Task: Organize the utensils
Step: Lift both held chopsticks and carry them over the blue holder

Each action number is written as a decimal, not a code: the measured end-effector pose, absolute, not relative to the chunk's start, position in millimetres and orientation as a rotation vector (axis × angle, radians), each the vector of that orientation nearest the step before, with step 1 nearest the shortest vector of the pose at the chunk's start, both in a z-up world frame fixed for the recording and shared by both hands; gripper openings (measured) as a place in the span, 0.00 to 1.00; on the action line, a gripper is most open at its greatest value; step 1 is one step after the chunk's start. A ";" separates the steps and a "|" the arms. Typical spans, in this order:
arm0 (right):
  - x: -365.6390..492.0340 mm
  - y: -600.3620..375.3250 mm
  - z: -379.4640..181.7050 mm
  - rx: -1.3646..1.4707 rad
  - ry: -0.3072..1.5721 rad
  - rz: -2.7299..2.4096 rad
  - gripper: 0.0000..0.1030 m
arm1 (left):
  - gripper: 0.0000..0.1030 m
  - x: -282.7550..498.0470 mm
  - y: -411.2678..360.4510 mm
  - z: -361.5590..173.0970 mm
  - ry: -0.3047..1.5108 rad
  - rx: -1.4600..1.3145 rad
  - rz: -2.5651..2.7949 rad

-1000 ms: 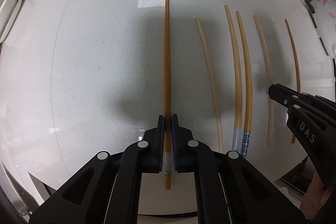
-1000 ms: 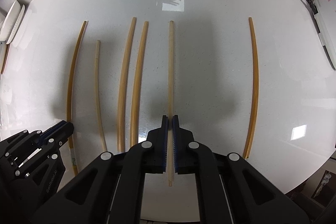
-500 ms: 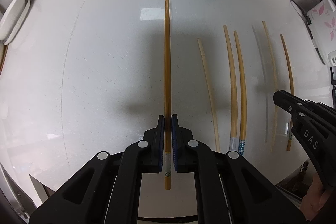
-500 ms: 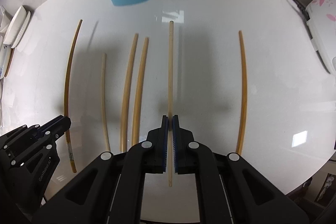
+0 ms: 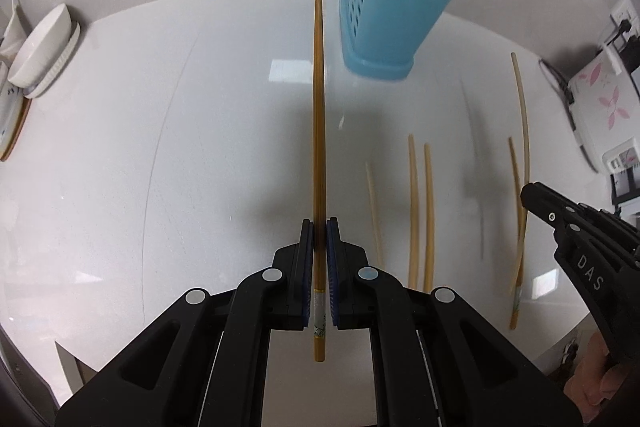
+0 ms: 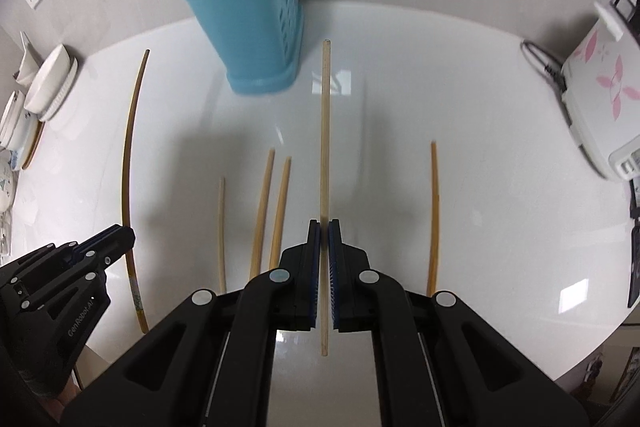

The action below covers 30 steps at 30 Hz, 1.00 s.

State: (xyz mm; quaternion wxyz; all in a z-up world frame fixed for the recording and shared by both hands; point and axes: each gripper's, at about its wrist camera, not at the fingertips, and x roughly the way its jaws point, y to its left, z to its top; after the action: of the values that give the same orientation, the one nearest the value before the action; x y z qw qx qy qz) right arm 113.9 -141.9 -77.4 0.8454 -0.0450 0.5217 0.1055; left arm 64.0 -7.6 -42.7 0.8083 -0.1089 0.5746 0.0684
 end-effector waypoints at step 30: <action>175.0 -148.8 16.7 0.019 0.736 0.335 0.03 | 0.06 152.7 4.0 48.9 0.791 -0.276 0.066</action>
State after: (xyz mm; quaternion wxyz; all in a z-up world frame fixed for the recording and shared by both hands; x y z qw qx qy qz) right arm 175.0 -148.8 16.7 0.9194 0.0094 0.3579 0.1631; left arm 152.7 4.0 48.9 0.9130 -0.1341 0.3839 0.0318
